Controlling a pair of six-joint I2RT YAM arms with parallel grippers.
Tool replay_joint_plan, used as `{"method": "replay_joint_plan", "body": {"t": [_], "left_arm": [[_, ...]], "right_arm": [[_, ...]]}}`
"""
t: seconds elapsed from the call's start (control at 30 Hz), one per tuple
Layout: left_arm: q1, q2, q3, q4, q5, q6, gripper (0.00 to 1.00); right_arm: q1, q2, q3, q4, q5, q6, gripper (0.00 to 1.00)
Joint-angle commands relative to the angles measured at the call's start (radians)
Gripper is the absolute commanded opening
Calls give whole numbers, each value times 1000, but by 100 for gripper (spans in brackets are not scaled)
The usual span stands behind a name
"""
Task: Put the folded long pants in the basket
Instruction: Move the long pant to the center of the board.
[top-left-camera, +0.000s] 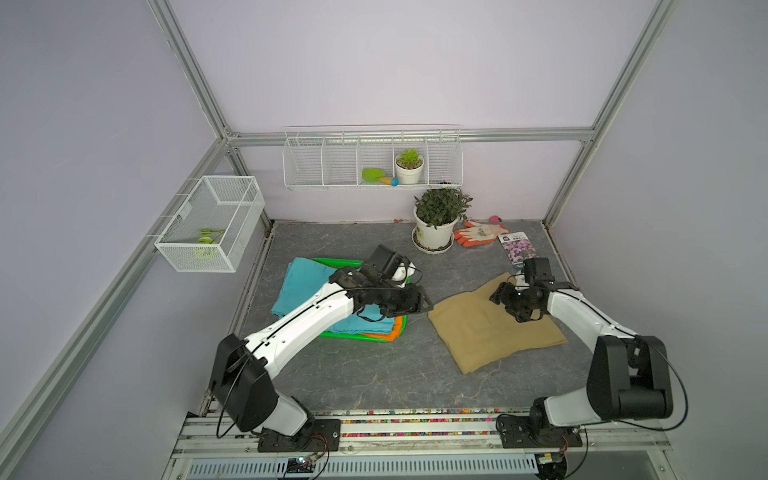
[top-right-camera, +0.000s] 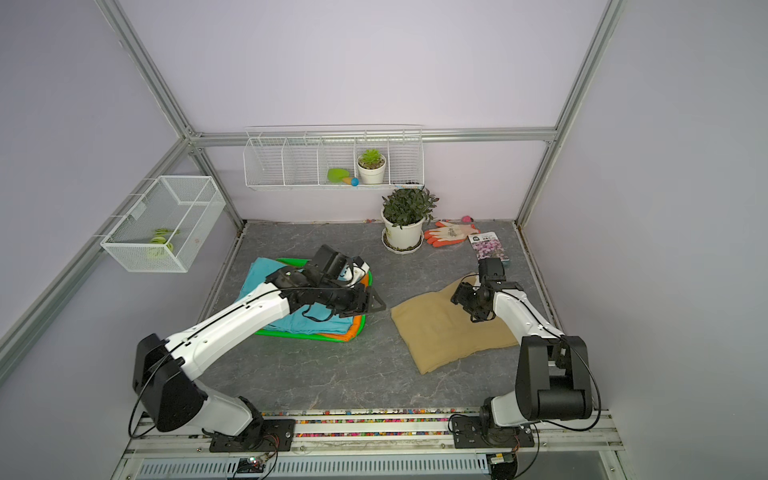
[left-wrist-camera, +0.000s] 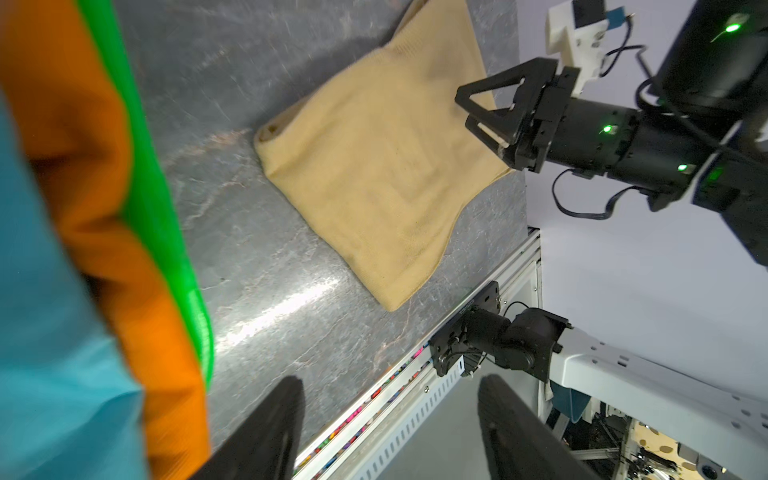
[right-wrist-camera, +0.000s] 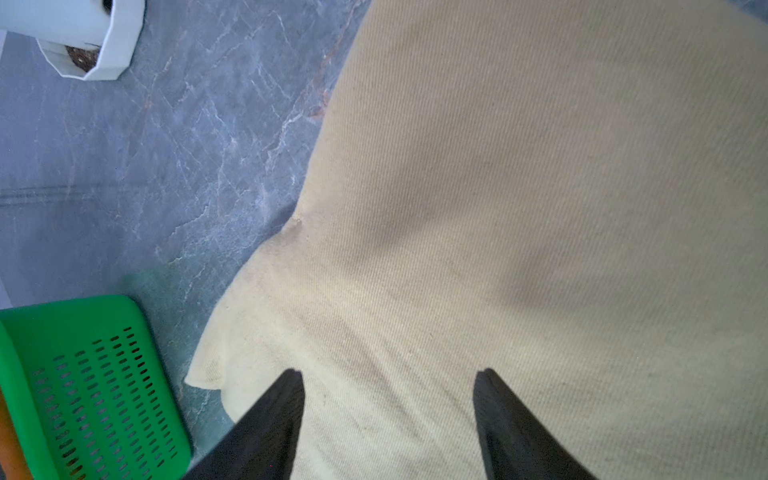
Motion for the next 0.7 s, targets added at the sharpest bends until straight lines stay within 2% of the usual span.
{"method": "replay_joint_plan", "body": {"t": [0.0, 0.17, 0.67], "left_arm": [[-74, 114, 28, 75, -40, -100, 73], [-150, 274, 72, 105, -63, -158, 75], [-198, 422, 28, 203, -85, -256, 74]], "right_arm": [[1, -14, -12, -22, 19, -24, 70], [0, -24, -19, -23, 19, -32, 70], [-3, -38, -8, -48, 35, -55, 70]]}}
